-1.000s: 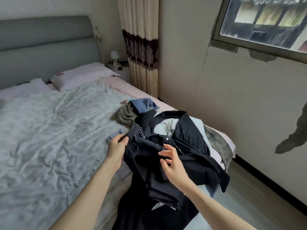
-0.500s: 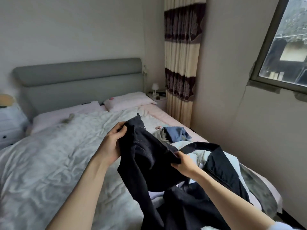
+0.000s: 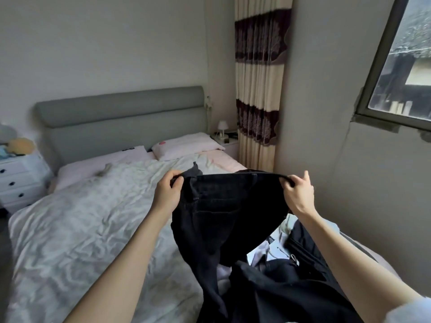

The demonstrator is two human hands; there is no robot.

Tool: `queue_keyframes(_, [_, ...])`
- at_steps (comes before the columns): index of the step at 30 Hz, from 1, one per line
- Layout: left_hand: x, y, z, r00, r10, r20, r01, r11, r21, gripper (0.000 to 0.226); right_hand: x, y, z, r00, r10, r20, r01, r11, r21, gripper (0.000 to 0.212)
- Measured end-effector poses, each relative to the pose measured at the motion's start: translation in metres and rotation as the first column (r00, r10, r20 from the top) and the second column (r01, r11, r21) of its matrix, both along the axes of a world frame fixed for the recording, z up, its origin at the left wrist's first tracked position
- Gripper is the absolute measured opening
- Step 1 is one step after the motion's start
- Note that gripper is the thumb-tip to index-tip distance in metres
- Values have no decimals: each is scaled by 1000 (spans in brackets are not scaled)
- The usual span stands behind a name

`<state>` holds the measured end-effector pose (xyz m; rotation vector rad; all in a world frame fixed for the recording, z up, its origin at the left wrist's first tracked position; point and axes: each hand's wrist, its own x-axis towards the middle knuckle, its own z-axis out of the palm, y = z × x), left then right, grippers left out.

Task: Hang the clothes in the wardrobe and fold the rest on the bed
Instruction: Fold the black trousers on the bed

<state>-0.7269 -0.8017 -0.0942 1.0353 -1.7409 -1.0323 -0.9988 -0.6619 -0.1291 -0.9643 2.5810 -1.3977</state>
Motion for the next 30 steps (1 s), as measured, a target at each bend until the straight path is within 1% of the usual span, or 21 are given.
queue_keyframes(1, [-3,0,-5,998,-43,49,41,998,41,14,-2,7,-4,995,11,96,-14,1000,26,20])
queue_keyframes(3, [-9,2,-15,972,-152,181,125,981,151,11,-6,21,-16,954,51,294,-84,991,103,22])
queue_keyframes(4, [-12,4,-18,954,-187,233,145,972,184,12,-7,28,-22,934,60,351,-114,984,136,24])
queue_keyframes(5, [-15,4,-19,944,-198,263,152,971,186,14,-9,34,-26,933,64,355,-129,978,165,26])
queue_keyframes(7, [-21,4,-9,945,-184,268,154,979,131,13,-13,41,-21,955,57,291,-121,971,208,31])
queue_keyframes(8, [-24,3,-1,952,-168,257,152,985,80,12,-14,41,-15,964,46,264,-103,973,208,34])
queue_keyframes(10, [-30,5,23,962,-146,230,160,986,-44,10,-12,38,9,971,34,235,-71,986,154,36])
queue_keyframes(14, [-35,23,82,987,-94,134,127,956,-263,13,8,31,70,981,77,180,-79,997,4,39])
queue_keyframes(18, [-25,38,142,999,52,-11,-52,909,-414,19,24,41,133,992,97,77,-92,993,-70,38])
queue_keyframes(21, [-6,61,192,979,111,-173,-186,836,-516,24,42,59,193,998,62,-10,-63,975,-212,36])
queue_keyframes(24, [18,99,247,933,127,-337,-313,751,-581,22,71,86,262,990,40,-138,-93,910,-403,21])
queue_keyframes(26, [37,131,284,898,132,-420,-384,702,-600,20,92,113,305,979,30,-202,-137,830,-541,12])
queue_keyframes(28, [55,162,314,867,128,-482,-443,642,-626,19,111,141,339,969,11,-247,-174,743,-647,12])
queue_keyframes(30, [76,203,341,842,134,-523,-500,560,-661,20,131,178,368,954,6,-299,-231,649,-725,14])
